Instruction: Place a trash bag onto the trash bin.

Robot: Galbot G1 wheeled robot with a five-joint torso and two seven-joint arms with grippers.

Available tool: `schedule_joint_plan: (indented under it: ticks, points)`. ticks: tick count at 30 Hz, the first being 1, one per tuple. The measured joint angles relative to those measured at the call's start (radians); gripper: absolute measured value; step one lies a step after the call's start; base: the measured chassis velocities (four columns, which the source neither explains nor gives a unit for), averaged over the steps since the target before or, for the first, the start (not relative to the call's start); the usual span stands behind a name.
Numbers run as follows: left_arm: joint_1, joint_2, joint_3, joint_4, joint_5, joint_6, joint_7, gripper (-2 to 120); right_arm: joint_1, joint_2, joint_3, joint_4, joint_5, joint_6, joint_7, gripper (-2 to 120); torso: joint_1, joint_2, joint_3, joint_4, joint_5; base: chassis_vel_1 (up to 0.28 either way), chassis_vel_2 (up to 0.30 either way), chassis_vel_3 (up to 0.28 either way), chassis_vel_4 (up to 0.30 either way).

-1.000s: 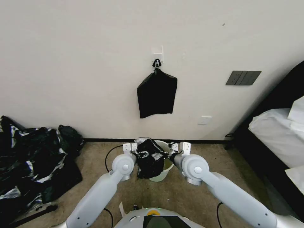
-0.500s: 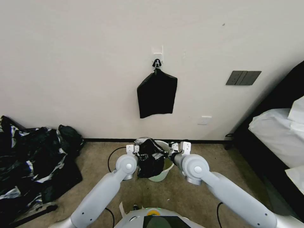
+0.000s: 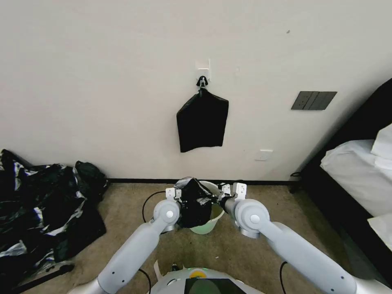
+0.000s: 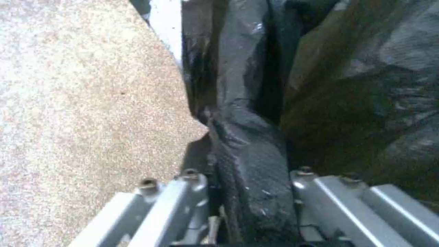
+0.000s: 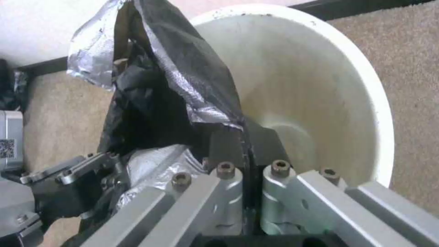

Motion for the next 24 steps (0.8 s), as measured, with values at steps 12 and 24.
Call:
schedule_joint_plan:
  ticks: [12,24]
  points:
    - [0.053,-0.009,-0.028,-0.034,0.063,-0.167,0.022,1,-0.038,0.0,0.014,0.047,-0.065,0.016,-0.01,0,0.0,0.0,0.0,0.0,-0.0001,0.0,0.0,0.0,0.0]
    - [0.199,0.061,-0.135,-0.165,0.24,-0.307,0.24,1,-0.087,-0.002,0.073,0.174,-0.194,0.052,-0.02,0,0.0,0.0,0.0,-0.0001,0.0,0.0,0.0,0.0,0.0]
